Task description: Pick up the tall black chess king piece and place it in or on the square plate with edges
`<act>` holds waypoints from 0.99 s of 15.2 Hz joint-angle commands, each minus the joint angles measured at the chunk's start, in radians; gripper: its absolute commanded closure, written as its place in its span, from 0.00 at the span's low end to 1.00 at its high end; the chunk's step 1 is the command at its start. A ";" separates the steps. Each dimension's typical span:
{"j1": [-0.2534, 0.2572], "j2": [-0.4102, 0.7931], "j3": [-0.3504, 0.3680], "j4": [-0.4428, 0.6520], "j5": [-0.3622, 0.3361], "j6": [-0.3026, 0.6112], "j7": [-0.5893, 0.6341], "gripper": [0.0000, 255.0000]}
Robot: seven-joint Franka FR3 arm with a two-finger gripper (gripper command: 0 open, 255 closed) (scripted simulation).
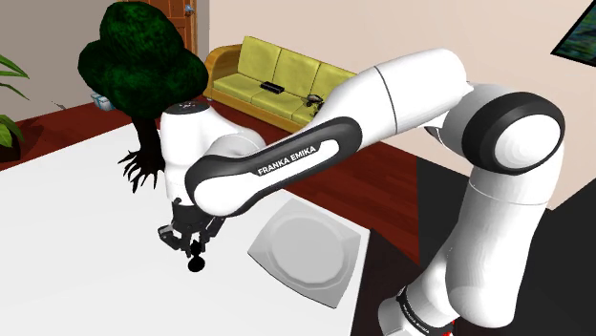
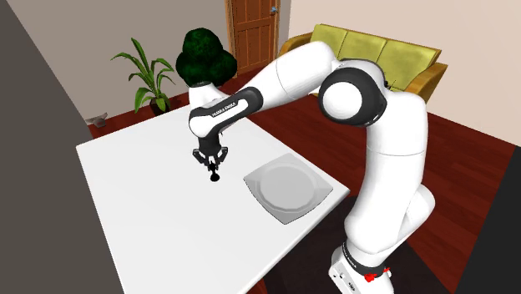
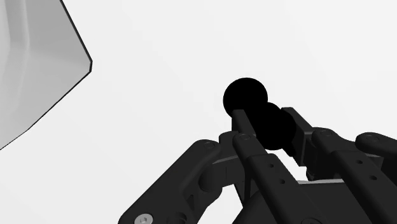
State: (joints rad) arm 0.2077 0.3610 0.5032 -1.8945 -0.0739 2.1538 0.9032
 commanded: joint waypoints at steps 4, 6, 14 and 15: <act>-0.007 -0.032 0.008 0.023 0.017 -0.053 -0.007 1.00; -0.009 -0.045 0.011 0.035 0.024 -0.076 -0.009 1.00; -0.017 -0.089 0.020 0.090 0.048 -0.170 -0.017 1.00; -0.017 -0.094 0.021 0.098 0.050 -0.182 -0.018 1.00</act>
State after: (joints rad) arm 0.1911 0.2703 0.5238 -1.8063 -0.0259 1.9848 0.8862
